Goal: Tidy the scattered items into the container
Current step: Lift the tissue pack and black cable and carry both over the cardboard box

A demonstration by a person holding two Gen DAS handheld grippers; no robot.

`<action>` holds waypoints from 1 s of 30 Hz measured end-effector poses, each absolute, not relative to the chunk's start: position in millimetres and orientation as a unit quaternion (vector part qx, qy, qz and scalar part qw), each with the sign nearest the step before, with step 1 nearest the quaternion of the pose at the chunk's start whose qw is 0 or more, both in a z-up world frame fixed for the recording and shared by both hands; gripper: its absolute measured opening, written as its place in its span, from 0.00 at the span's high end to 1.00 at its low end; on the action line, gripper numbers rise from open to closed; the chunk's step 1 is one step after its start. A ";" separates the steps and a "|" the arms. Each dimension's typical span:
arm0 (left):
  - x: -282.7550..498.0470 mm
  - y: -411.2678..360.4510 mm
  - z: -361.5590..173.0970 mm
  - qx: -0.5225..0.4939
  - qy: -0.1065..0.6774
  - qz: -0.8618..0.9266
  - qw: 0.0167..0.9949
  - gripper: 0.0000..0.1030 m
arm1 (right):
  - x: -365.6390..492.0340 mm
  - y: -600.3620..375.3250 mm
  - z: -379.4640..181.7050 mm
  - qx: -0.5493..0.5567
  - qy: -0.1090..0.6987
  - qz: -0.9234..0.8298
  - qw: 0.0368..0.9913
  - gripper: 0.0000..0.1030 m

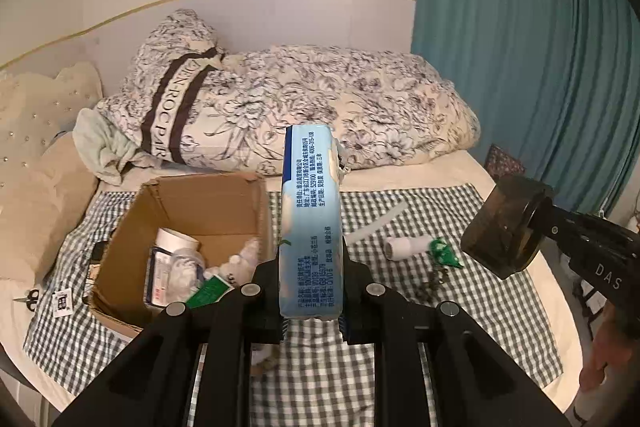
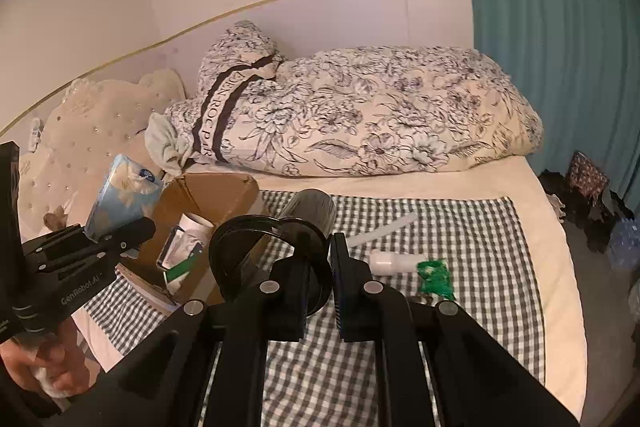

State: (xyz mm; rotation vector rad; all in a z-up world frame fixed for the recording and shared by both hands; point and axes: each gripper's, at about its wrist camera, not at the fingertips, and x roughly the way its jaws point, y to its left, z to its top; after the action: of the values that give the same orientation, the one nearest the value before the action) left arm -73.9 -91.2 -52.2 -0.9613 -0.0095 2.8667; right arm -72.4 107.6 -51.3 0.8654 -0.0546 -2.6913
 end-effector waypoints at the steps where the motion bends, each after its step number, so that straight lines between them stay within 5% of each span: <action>1: -74.8 -96.3 -52.1 -0.317 -0.004 0.947 0.056 0.82 | -73.4 103.3 -50.7 0.302 -0.018 -0.940 0.159 0.91; 30: -97.3 -235.0 -56.7 -0.331 -0.030 0.943 -0.031 0.82 | -114.9 -27.3 -45.9 0.303 0.008 -0.924 0.233 0.91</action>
State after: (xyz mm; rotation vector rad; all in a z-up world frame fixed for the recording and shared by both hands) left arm -97.3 -235.0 -56.7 -1.0601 -0.0974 3.0213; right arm -114.9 -27.3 -45.9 0.8324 0.0227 -2.5380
